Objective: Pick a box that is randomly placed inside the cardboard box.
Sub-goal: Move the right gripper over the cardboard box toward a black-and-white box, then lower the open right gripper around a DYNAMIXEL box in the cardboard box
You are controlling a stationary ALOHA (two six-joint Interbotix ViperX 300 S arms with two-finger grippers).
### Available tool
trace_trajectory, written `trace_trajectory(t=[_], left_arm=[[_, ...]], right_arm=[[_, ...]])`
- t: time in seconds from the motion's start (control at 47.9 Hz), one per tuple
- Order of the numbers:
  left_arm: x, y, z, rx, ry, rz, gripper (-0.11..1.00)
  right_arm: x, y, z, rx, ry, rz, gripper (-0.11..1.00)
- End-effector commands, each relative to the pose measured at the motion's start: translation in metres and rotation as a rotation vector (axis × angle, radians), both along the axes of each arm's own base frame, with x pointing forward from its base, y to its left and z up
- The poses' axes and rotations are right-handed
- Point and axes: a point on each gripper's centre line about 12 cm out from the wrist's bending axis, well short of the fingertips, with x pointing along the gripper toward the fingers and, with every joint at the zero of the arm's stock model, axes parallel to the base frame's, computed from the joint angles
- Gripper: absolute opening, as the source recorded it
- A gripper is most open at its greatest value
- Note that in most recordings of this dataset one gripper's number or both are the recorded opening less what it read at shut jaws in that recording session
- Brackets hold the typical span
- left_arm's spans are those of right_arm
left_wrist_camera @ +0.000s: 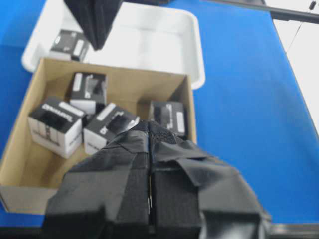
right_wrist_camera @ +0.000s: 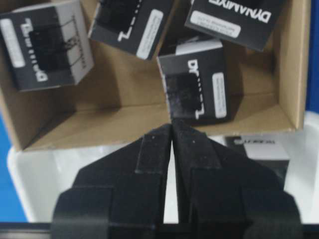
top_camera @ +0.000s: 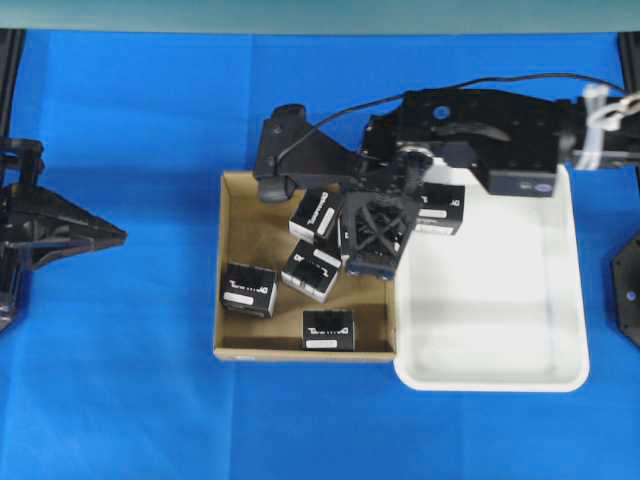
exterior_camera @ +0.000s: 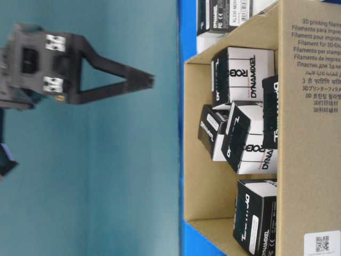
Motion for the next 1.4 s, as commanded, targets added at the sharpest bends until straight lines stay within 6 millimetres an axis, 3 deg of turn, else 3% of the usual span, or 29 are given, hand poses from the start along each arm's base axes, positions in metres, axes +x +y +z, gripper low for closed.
trace_trajectory(t=[0.0, 0.668, 0.835, 0.96, 1.148, 1.231, 1.377], left_arm=[[0.002, 0.000, 0.010, 0.000, -0.026, 0.002, -0.06], [0.003, 0.000, 0.012, -0.002, -0.029, 0.002, -0.06], [0.004, 0.000, 0.012, -0.002, -0.028, 0.002, -0.06], [0.004, 0.000, 0.014, -0.002, -0.031, 0.002, -0.06], [0.005, 0.000, 0.016, -0.005, -0.037, 0.001, -0.06], [0.005, 0.000, 0.016, -0.010, -0.037, 0.002, -0.06], [0.005, 0.000, 0.018, -0.034, -0.039, 0.007, -0.06]], right_arm=[[0.003, -0.003, -0.003, -0.004, -0.003, 0.000, 0.08], [0.009, -0.010, -0.005, -0.035, -0.044, 0.054, 0.11], [0.015, -0.016, -0.010, -0.060, -0.077, 0.122, 0.16], [0.018, -0.024, -0.016, -0.101, -0.094, 0.243, 0.32], [0.025, -0.037, -0.026, -0.258, -0.110, 0.540, 0.81], [0.030, -0.040, -0.028, -0.333, -0.144, 0.659, 0.97], [0.039, -0.046, -0.032, -0.398, -0.204, 0.733, 0.97]])
